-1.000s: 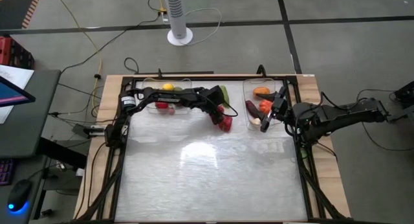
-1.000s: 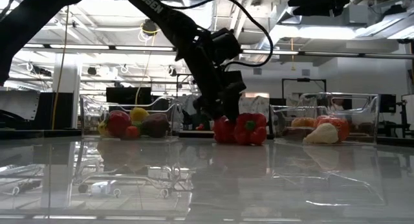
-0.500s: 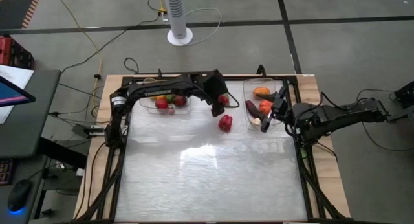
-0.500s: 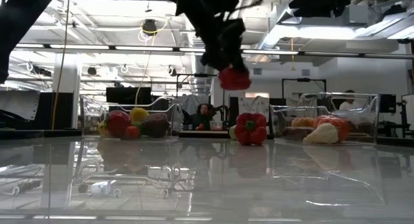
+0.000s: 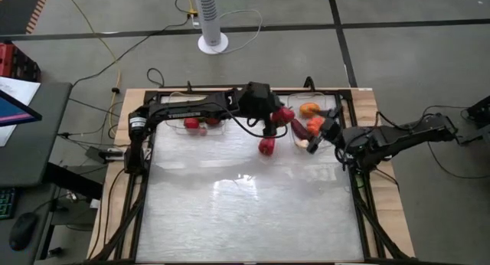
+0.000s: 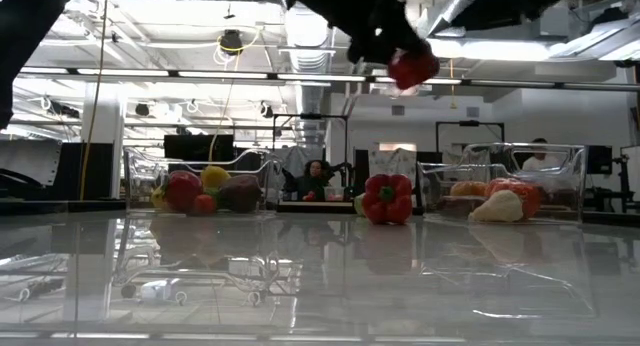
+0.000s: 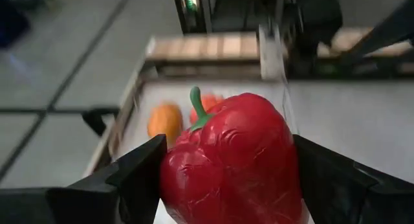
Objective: Sort produce into baskets
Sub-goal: Put the top red bell pepper into the right transparent bin
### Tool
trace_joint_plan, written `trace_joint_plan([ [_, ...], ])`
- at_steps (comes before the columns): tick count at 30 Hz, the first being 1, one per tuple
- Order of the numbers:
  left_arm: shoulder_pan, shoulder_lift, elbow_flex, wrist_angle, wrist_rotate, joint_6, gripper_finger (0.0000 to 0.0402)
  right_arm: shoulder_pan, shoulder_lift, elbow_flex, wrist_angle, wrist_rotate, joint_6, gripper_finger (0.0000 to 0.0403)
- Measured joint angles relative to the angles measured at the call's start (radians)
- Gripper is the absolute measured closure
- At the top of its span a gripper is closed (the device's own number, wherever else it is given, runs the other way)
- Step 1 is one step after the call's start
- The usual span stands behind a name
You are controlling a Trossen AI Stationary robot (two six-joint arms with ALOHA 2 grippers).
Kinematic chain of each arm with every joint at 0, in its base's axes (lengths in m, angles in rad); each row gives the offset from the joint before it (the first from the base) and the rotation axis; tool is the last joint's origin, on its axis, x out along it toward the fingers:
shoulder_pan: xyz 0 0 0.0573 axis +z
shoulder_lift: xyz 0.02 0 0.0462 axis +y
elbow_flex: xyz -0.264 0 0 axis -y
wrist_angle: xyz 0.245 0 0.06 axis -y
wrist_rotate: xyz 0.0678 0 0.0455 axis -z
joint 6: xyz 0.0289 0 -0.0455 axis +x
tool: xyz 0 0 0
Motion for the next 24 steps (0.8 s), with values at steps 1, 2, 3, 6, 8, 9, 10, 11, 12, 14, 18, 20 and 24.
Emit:
trace_joint_plan([
  [1, 0.0, 0.007, 0.0, 0.041, 0.0, 0.0, 0.0116, 0.012, -0.005, 0.0, 0.011, 0.047, 0.014, 0.0084],
  [2, 0.003, 0.017, 0.0, 0.077, -0.001, 0.0, 0.0116, 0.026, -0.016, 0.002, 0.019, 0.082, 0.034, 0.0084],
  [3, 0.004, 0.032, 0.0, 0.12, 0.0, 0.0, 0.0116, 0.04, -0.031, 0.002, 0.015, 0.103, 0.05, 0.0084],
  [6, 0.008, 0.079, 0.0, 0.231, -0.001, 0.0, 0.0116, 0.087, -0.055, 0.001, 0.007, 0.122, 0.102, 0.0084],
  [8, 0.009, 0.116, 0.0, 0.314, -0.003, 0.006, 0.0116, 0.115, -0.065, 0.001, 0.005, 0.13, 0.108, 0.0084],
  [9, 0.009, 0.134, 0.0, 0.365, -0.005, 0.016, 0.0116, 0.129, -0.069, 0.001, 0.006, 0.132, 0.108, 0.0084],
  [10, 0.009, 0.152, 0.0, 0.406, -0.007, 0.026, 0.0116, 0.142, -0.072, 0.001, 0.006, 0.133, 0.108, 0.0084],
  [11, 0.01, 0.172, 0.0, 0.442, -0.008, 0.032, 0.0116, 0.152, -0.076, 0.001, 0.007, 0.135, 0.108, 0.0084],
  [12, 0.01, 0.193, 0.0, 0.478, -0.01, 0.033, 0.0116, 0.159, -0.076, 0.001, 0.008, 0.138, 0.108, 0.0084],
  [14, 0.01, 0.233, 0.0, 0.534, -0.019, 0.011, 0.0116, 0.174, -0.076, 0.001, 0.008, 0.139, 0.103, 0.0084],
  [18, 0.01, 0.298, 0.0, 0.617, -0.002, -0.053, 0.0116, 0.194, -0.076, 0.001, 0.016, 0.144, 0.084, 0.0084],
  [20, 0.011, 0.324, 0.002, 0.649, 0.017, -0.085, 0.0116, 0.201, -0.076, 0.001, 0.016, 0.163, 0.08, 0.0084],
  [24, 0.003, 0.375, 0.004, 0.657, 0.023, -0.149, 0.011, 0.204, -0.076, 0.001, 0.017, 0.169, 0.079, 0.0084],
])
